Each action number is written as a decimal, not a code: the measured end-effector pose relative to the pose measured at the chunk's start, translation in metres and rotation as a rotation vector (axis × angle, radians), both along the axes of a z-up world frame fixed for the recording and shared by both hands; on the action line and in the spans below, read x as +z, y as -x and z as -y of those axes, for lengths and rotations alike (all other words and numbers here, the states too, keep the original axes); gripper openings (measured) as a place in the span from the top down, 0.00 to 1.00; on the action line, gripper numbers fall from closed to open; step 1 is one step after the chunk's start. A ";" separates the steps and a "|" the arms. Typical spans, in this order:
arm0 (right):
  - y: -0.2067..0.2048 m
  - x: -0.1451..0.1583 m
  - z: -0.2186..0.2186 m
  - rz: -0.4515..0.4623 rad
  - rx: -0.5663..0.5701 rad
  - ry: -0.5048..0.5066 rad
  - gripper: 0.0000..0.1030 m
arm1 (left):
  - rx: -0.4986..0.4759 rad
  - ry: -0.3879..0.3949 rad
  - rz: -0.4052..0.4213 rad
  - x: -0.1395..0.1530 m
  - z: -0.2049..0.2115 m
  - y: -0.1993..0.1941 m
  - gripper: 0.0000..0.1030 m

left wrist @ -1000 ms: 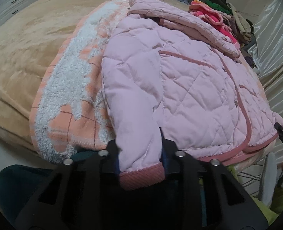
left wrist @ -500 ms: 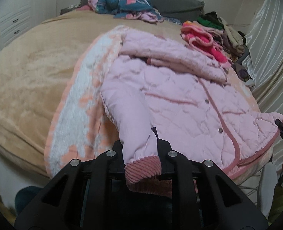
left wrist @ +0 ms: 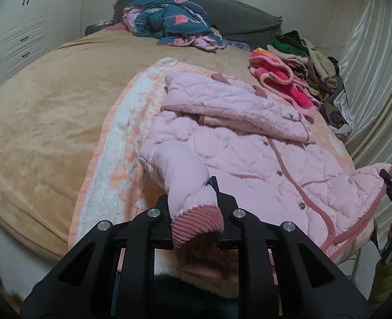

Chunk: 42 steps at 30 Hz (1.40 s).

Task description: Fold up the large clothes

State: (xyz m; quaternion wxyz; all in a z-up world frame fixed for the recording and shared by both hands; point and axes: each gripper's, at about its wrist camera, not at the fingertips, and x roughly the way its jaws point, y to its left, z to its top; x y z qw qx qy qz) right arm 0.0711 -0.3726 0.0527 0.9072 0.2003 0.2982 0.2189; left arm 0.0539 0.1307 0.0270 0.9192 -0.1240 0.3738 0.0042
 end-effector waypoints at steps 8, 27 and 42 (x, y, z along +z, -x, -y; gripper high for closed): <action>-0.017 0.009 0.000 0.014 -0.013 -0.005 0.87 | 0.003 -0.007 0.035 0.019 0.000 -0.018 0.89; -0.077 0.051 -0.012 0.094 -0.016 0.044 0.87 | 0.044 -0.021 0.115 0.063 -0.005 -0.071 0.89; -0.131 0.077 -0.022 0.140 -0.047 0.084 0.87 | 0.082 -0.053 0.162 0.081 -0.006 -0.118 0.88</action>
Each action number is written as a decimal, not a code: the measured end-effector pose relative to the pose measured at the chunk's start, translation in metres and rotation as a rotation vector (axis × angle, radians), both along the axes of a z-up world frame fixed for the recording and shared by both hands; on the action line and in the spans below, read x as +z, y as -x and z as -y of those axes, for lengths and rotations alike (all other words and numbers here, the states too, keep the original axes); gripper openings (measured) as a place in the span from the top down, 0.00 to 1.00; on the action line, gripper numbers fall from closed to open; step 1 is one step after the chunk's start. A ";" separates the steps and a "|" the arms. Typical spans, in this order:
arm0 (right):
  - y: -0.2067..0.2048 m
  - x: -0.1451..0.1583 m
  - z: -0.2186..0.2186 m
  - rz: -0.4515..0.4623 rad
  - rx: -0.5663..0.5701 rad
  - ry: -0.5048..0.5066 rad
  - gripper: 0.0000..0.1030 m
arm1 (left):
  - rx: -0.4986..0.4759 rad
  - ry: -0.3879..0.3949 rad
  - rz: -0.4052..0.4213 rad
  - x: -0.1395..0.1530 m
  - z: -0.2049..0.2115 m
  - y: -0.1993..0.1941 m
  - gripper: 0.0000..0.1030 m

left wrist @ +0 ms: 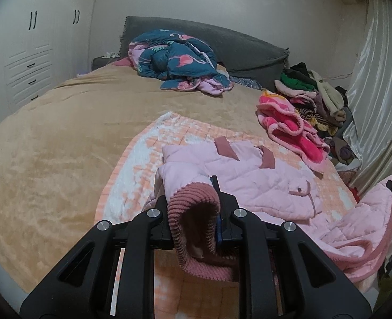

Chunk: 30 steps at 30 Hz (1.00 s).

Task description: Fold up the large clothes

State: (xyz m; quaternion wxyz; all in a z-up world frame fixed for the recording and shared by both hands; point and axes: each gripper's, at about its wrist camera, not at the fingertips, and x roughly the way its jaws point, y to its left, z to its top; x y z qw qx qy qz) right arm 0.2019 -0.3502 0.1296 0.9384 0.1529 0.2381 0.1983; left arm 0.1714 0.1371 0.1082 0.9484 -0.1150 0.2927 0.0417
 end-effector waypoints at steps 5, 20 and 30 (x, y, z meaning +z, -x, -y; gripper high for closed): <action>-0.020 0.003 -0.001 -0.001 -0.023 0.000 0.87 | 0.014 -0.010 0.004 0.002 -0.001 -0.013 0.88; -0.061 0.002 -0.005 -0.013 -0.064 0.008 0.87 | 0.037 -0.018 -0.016 -0.002 -0.013 -0.048 0.86; -0.083 -0.001 -0.007 -0.026 -0.085 0.027 0.87 | 0.053 -0.001 -0.024 -0.004 -0.022 -0.076 0.86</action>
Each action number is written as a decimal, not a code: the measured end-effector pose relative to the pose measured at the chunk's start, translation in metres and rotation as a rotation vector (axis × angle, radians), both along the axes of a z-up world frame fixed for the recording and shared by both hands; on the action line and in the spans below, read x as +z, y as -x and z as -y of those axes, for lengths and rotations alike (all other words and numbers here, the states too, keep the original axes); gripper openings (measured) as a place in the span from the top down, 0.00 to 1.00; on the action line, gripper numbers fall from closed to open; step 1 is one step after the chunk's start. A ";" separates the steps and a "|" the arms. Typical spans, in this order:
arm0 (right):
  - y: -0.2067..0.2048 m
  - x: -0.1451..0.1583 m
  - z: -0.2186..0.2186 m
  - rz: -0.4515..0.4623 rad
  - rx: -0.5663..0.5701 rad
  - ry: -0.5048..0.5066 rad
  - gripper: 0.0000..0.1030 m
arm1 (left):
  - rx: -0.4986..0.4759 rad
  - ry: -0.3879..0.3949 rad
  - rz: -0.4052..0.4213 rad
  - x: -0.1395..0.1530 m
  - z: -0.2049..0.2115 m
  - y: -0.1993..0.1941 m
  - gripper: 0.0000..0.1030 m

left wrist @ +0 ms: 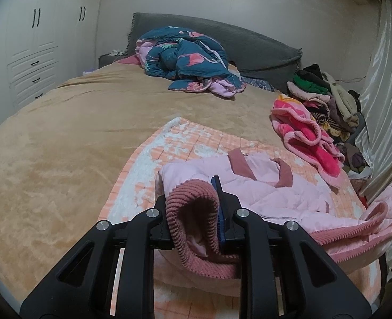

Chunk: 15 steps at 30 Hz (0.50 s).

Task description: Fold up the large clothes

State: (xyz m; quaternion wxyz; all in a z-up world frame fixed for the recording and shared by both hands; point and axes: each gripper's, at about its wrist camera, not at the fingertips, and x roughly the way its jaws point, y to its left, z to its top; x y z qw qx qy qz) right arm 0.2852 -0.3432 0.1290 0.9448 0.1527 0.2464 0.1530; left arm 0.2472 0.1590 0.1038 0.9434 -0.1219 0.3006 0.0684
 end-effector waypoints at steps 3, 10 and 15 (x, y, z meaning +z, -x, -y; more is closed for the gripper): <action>-0.011 0.001 -0.003 0.000 -0.007 0.018 0.87 | 0.015 -0.002 0.006 -0.001 -0.001 -0.008 0.85; -0.043 -0.008 -0.006 -0.018 -0.029 0.042 0.87 | 0.073 -0.011 0.033 -0.009 0.000 -0.027 0.84; -0.066 -0.019 -0.011 -0.040 -0.046 0.058 0.87 | 0.105 -0.048 0.032 -0.025 0.004 -0.040 0.84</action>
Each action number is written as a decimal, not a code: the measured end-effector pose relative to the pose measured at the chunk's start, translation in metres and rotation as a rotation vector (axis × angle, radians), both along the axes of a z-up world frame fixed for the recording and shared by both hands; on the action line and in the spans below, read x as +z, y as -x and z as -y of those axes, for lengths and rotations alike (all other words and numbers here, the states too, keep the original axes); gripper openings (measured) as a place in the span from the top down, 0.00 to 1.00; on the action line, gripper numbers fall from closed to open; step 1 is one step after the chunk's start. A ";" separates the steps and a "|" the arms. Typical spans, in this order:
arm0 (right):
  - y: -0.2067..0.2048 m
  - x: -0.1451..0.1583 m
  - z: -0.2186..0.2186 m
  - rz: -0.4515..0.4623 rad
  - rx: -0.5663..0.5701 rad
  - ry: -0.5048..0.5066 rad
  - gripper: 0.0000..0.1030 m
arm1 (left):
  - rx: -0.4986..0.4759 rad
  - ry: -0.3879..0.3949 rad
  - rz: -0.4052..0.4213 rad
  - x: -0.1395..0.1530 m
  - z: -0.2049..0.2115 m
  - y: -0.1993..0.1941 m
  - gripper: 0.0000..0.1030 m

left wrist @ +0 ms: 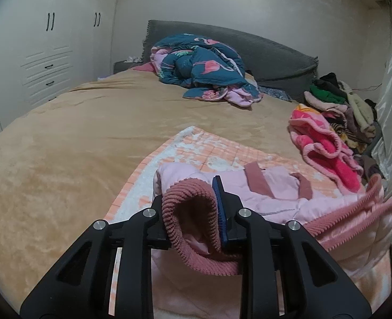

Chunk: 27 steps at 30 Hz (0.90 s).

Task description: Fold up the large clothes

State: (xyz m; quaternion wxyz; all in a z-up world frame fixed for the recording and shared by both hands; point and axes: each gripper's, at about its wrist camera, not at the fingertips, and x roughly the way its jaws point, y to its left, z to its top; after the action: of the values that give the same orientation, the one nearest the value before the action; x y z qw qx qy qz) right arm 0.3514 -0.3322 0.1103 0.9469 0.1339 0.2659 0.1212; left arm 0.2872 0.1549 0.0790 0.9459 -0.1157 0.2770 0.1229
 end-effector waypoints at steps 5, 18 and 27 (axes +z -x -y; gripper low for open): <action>-0.025 -0.018 -0.003 -0.037 -0.033 0.034 0.87 | 0.012 0.003 0.002 -0.010 0.000 -0.012 0.80; -0.062 -0.062 -0.006 -0.124 -0.090 0.107 0.87 | 0.011 0.057 0.094 -0.022 0.004 -0.002 0.36; -0.072 -0.076 -0.001 -0.154 -0.105 0.057 0.78 | 0.009 0.047 -0.035 -0.070 -0.016 -0.005 0.27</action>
State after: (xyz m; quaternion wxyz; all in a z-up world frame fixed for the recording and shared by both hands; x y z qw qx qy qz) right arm 0.4236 -0.3308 0.0342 0.9322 0.1294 0.3339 0.0529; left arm 0.2924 0.1712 0.0086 0.9375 -0.1370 0.2957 0.1224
